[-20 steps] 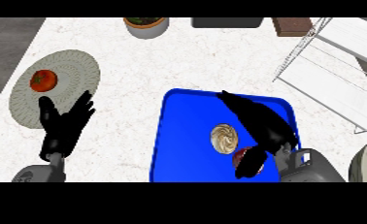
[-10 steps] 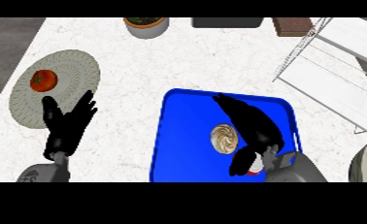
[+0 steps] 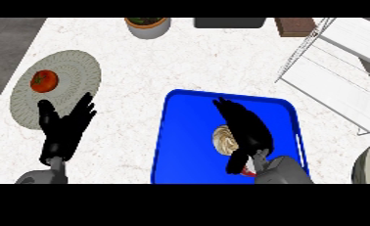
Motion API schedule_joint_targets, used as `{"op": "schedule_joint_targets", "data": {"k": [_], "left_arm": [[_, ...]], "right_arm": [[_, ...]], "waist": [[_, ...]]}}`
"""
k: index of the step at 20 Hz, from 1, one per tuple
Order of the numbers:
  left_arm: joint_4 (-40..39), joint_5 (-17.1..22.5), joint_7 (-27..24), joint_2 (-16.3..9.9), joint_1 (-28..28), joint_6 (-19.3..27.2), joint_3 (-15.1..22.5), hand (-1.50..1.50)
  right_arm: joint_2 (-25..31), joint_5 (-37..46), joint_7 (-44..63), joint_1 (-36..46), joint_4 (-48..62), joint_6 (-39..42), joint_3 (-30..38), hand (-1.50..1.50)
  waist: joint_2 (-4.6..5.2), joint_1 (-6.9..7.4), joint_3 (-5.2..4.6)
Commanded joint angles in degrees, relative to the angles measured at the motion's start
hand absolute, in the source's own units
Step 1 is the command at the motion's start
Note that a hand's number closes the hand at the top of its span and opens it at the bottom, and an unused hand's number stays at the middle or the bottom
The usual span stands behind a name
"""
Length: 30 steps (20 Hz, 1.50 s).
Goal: Pick the cupcake from the tray and place it in the tiered shelf
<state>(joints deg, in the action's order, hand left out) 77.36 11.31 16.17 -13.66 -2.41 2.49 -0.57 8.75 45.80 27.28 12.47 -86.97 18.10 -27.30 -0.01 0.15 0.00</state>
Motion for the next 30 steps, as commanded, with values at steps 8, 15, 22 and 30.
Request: {"op": "schedule_joint_targets", "data": {"k": [8,15,22,30], "left_arm": [[4.2,-3.1,2.2,2.5,2.1,0.0,-0.3,0.0],[1.5,-4.1,0.9,3.7,0.9,-0.7,-1.3,0.0],[2.0,-4.8,-1.1,4.3,3.7,-1.0,-1.2,0.0],[1.0,-3.2,1.9,2.1,-1.1,-2.4,-3.6,0.0]], "right_arm": [[-5.0,4.4,-11.8,4.3,14.0,-6.4,5.9,-1.5],[-5.4,7.4,-12.5,4.1,13.7,-1.2,3.1,1.5],[-5.4,8.2,-20.0,-0.6,14.4,-1.1,-1.5,1.5],[-8.1,7.2,-14.3,-2.4,10.5,-8.1,6.8,1.5]], "waist": [[0.01,0.15,0.01],[0.0,0.08,0.0],[-0.07,-0.02,0.0],[0.01,-0.84,-0.01]]}}
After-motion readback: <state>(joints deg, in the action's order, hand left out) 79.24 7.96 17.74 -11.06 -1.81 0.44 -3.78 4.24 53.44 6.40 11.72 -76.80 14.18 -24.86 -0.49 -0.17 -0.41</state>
